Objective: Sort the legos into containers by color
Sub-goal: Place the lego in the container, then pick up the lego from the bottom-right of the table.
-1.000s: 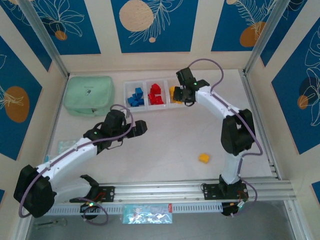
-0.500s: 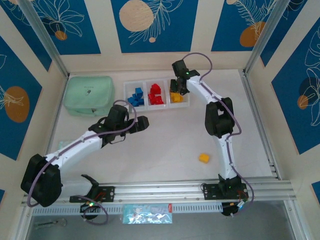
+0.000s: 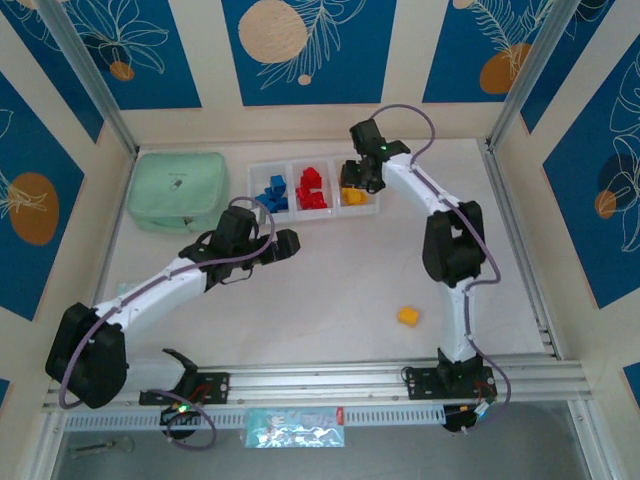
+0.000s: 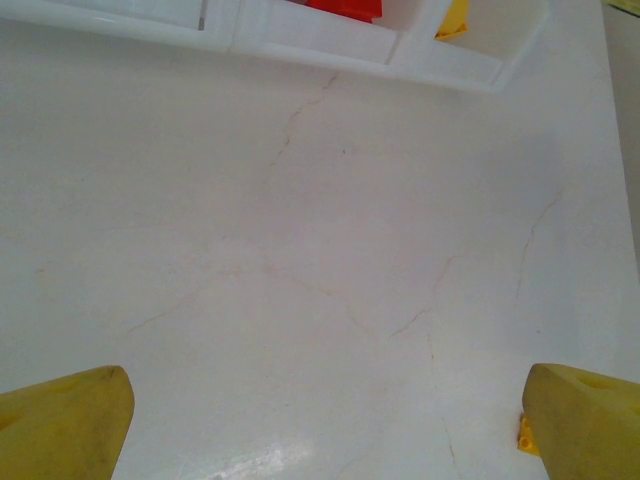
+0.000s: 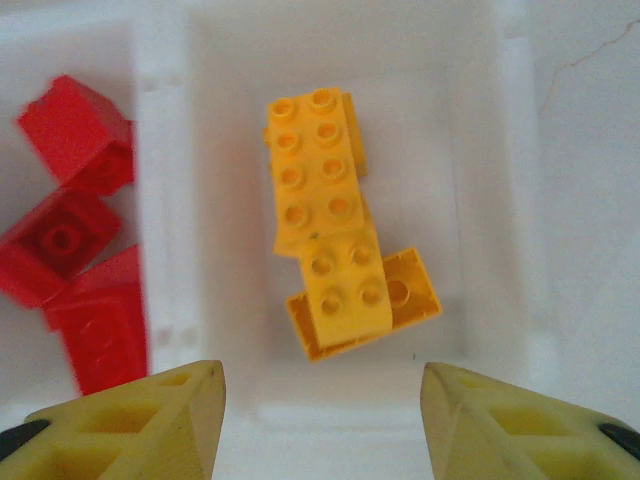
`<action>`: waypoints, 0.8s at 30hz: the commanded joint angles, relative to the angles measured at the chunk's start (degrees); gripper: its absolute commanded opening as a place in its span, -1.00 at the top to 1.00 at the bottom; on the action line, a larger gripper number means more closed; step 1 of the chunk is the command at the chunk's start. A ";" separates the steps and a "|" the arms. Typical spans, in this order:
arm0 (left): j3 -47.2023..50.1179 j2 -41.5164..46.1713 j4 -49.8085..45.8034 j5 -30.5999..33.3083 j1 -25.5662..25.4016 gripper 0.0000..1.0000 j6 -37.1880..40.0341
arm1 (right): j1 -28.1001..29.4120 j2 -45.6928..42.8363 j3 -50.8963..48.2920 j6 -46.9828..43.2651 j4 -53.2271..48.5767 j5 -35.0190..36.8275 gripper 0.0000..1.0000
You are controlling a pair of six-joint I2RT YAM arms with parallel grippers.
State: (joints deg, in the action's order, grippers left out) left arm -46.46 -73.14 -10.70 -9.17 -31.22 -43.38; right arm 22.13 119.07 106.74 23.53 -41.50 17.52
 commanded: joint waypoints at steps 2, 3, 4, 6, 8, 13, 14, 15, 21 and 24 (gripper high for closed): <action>-0.02 2.52 0.83 -2.25 -0.17 -0.99 0.33 | 0.72 -10.84 -10.74 2.67 3.14 -3.10 -0.15; 0.42 2.93 1.10 -2.46 -0.50 -0.99 0.22 | 0.63 -12.93 -13.67 3.32 3.51 -3.41 -0.16; 1.02 3.37 1.50 -2.61 -0.93 -0.99 0.22 | 0.56 -14.83 -16.38 3.98 3.55 -3.72 -0.17; 2.09 4.27 1.82 -2.24 -1.87 -0.99 0.13 | 0.79 -18.15 -21.03 4.52 3.20 -4.19 -0.19; 2.99 5.12 1.83 -1.85 -3.19 -0.99 0.05 | 1.37 -22.64 -26.46 5.93 2.22 -2.89 -0.23; 4.58 7.12 1.32 0.70 -6.92 -0.99 -0.29 | 2.33 -31.38 -36.83 9.79 -2.24 -2.90 -0.32; 4.98 7.37 1.50 1.13 -7.49 -0.99 -0.52 | 2.83 -32.70 -38.30 10.23 -3.11 -2.08 -0.34; 5.50 7.57 1.97 1.63 -8.35 -0.99 -0.86 | 3.45 -34.22 -40.04 10.84 -4.16 -0.99 -0.35; 8.06 7.08 5.19 3.29 -13.63 -0.99 -2.95 | 6.43 -41.23 -48.03 15.45 -10.17 -0.56 -0.43; 9.23 6.31 7.27 3.56 -15.78 -0.99 -2.11 | 7.66 -43.52 -52.09 20.30 -13.26 2.16 -0.48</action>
State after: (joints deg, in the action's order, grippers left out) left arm -38.33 -66.52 -6.66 -7.01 -45.47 -45.17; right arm 28.97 77.56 57.56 38.13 -49.30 17.30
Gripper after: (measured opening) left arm 0.993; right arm 0.731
